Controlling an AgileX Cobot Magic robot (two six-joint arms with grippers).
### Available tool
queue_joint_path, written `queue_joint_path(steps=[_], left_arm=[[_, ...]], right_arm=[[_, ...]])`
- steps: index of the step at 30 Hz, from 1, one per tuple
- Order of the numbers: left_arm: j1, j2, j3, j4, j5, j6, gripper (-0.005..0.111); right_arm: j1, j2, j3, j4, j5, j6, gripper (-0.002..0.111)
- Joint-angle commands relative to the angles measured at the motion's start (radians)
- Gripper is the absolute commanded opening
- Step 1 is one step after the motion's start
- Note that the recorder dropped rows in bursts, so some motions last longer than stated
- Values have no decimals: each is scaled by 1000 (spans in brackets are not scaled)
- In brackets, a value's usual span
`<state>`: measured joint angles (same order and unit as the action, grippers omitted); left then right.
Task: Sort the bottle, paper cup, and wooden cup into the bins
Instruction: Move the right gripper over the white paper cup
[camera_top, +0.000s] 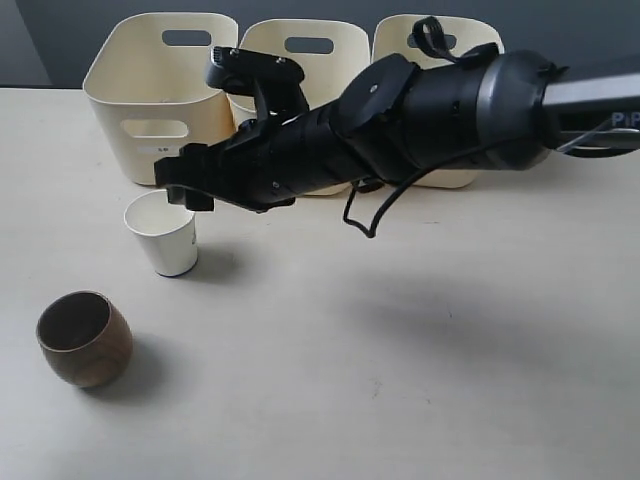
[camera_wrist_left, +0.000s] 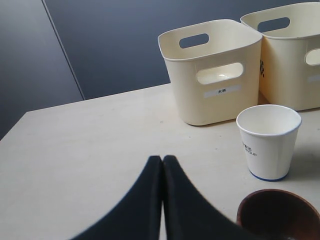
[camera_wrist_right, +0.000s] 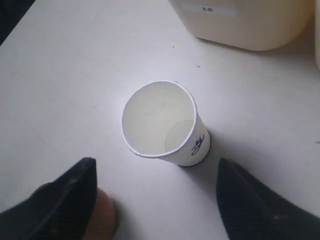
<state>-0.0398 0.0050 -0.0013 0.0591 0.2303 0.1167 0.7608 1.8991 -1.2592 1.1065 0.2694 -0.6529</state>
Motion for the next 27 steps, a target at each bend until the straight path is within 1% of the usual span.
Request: queue_joint_path(steps=[1,13,21,27], left_arm=[[-3,-5,1,6,-6,-2,0],[-3,-5,1,6,-6,-2,0],[-3,-5,1,6,-5,-2,0],[-3,-5,1,6,-5,-2,0]], right_arm=[[-2,35,-42,24,37,-4,65],[-2,162,-143,94,99,-2,65],[-2,204,-156,134,15,-2,65],[-2,204,-156,151,-11,-2,65]])
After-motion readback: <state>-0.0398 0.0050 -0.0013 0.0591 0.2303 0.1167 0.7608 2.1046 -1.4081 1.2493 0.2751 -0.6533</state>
